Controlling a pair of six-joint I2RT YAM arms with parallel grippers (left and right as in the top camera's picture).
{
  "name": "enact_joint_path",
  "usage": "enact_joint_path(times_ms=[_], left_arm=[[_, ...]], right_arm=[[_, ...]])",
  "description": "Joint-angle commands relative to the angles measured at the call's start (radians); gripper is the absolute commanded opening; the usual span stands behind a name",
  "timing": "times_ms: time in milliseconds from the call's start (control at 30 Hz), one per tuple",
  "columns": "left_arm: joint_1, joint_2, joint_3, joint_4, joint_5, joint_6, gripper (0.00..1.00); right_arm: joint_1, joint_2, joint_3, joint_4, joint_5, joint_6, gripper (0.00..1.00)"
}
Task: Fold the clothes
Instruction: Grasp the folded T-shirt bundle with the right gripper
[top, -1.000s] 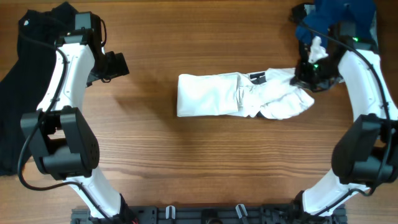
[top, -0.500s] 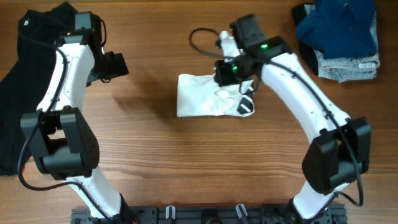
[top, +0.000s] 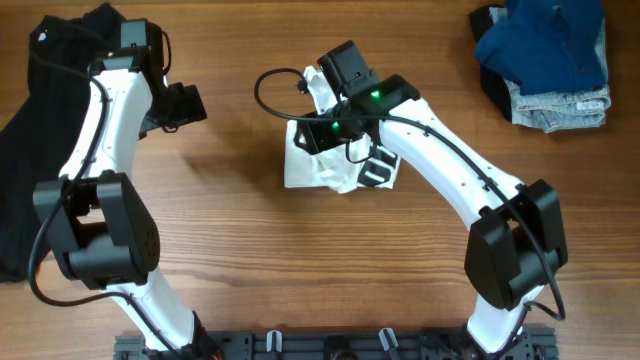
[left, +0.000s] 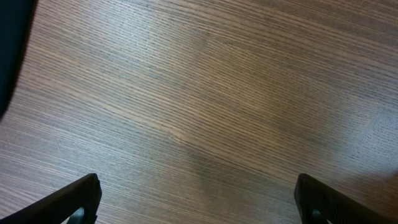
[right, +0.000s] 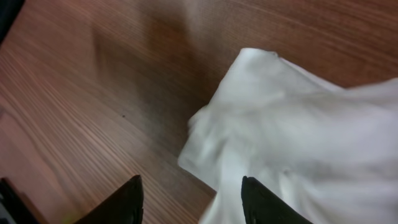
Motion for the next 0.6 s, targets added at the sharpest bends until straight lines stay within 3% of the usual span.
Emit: enact_joint_path(times_ms=[0,267,567], left_arm=[[0.003,-0.02,0.011,0.009,-0.016,-0.016,1.0],[0.002,0.01,0.011,0.026,0.013,-0.016,1.0],[0.002,0.016,0.011,0.039,0.018,-0.016,1.0]], right_arm=[[-0.003,0.002,0.057,-0.036,-0.037,-0.026,0.66],[-0.022,0.015,0.129,-0.151,0.231,-0.019,0.59],[-0.027,0.141,0.129,-0.058,0.449,-0.02,0.55]])
